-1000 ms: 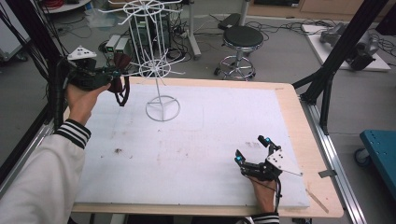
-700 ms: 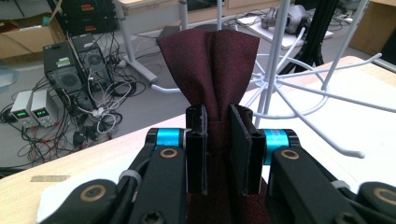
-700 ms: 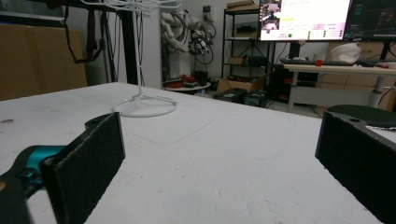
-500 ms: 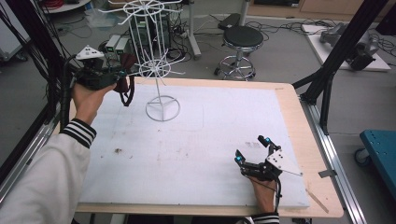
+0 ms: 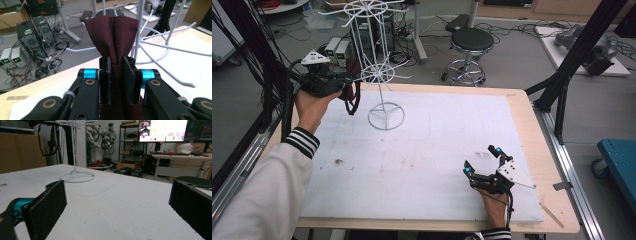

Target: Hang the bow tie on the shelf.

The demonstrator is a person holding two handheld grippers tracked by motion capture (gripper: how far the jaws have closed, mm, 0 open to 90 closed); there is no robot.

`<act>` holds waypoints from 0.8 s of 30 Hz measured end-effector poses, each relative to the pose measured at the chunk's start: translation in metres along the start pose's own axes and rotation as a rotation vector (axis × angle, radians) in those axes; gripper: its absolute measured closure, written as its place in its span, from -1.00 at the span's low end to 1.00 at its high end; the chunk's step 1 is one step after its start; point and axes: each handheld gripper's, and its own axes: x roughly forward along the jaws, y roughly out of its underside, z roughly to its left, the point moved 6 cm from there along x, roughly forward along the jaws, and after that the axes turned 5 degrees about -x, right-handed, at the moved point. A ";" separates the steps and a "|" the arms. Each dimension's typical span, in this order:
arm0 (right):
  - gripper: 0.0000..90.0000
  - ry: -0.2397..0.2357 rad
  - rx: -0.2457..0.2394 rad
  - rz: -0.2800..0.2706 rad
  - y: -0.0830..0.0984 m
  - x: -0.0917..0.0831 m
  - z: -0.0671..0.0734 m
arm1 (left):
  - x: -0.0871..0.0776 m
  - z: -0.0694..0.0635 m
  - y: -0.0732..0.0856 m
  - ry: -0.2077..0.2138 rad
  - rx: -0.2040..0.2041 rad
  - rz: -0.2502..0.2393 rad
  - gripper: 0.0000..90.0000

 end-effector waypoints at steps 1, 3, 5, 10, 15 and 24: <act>-0.99 0.000 0.000 0.000 0.000 0.000 0.000 | 0.000 0.000 0.000 0.000 -0.002 -0.002 0.69; -0.99 -0.003 0.005 0.002 0.000 0.000 0.001 | 0.001 -0.001 0.000 0.004 -0.004 0.000 0.68; -0.99 -0.001 0.005 0.003 0.000 0.000 0.001 | 0.001 -0.002 0.000 0.008 -0.006 0.002 0.66; -0.99 -0.002 0.003 0.002 0.000 0.000 0.000 | 0.000 -0.001 -0.001 -0.001 -0.002 -0.007 0.46; -0.99 -0.001 0.003 0.001 0.000 0.000 0.000 | -0.004 -0.001 -0.002 -0.006 0.033 -0.031 0.04; -0.98 -0.005 0.011 0.000 0.000 -0.001 0.001 | -0.030 -0.007 0.006 0.214 0.162 -0.136 -0.96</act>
